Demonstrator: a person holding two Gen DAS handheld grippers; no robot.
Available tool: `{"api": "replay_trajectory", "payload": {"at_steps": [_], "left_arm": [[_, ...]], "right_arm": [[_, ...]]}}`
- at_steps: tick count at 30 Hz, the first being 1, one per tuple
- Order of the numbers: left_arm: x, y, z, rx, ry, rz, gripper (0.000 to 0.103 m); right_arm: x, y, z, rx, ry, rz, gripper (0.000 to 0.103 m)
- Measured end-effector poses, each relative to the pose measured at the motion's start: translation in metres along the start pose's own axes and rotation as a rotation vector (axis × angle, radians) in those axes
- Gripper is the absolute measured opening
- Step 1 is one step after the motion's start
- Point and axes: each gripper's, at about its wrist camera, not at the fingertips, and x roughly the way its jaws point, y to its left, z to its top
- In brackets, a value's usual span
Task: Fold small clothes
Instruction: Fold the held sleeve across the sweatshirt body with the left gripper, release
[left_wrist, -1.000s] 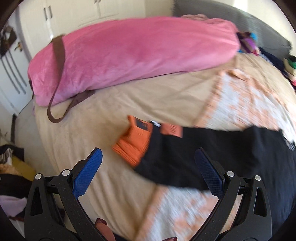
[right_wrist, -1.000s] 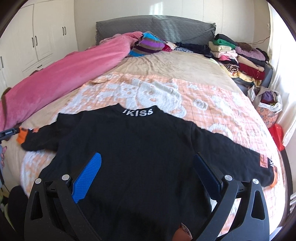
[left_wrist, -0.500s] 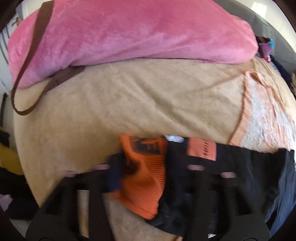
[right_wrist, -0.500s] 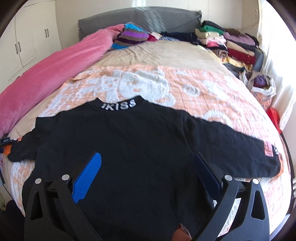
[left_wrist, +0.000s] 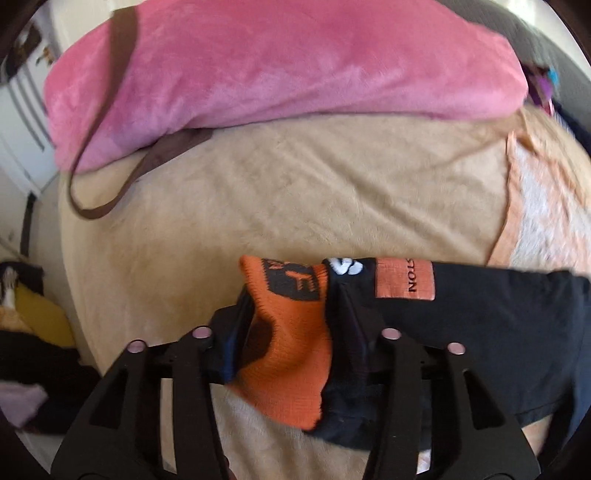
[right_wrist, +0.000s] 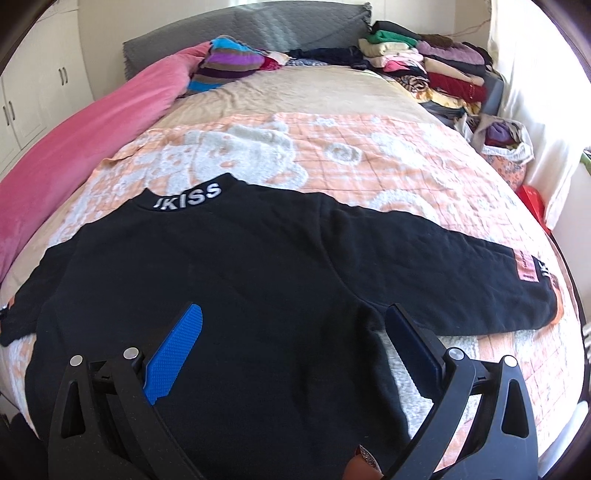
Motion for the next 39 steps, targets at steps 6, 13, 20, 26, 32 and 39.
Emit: {"api": "replay_trajectory", "payload": {"at_steps": [6,13,20,26,32,39], "left_arm": [[-0.084,-0.05,-0.014,0.128,-0.191,-0.06,0.066],[-0.141,-0.18,-0.077,0.423,-0.183,-0.359,0.077],[-0.151,-0.279,-0.145,0.58,-0.081,-0.535,0.084],[-0.164,-0.324,-0.17,0.654,-0.079,-0.547,0.091],[-0.171,-0.367,-0.168,0.663,-0.075,-0.567,0.093],[-0.166,-0.409,-0.183,0.696,-0.042,-0.569,0.093]], "right_arm": [[0.0,-0.032,-0.001,0.064,-0.016,-0.036,0.099],[-0.004,-0.08,-0.001,0.161,-0.045,-0.08,0.099],[-0.017,-0.138,0.003,0.285,-0.095,-0.127,0.099],[-0.023,-0.19,0.0,0.415,-0.118,-0.176,0.099],[-0.027,-0.24,-0.004,0.515,-0.122,-0.24,0.099],[-0.016,-0.301,-0.015,0.595,-0.085,-0.338,0.099]]}}
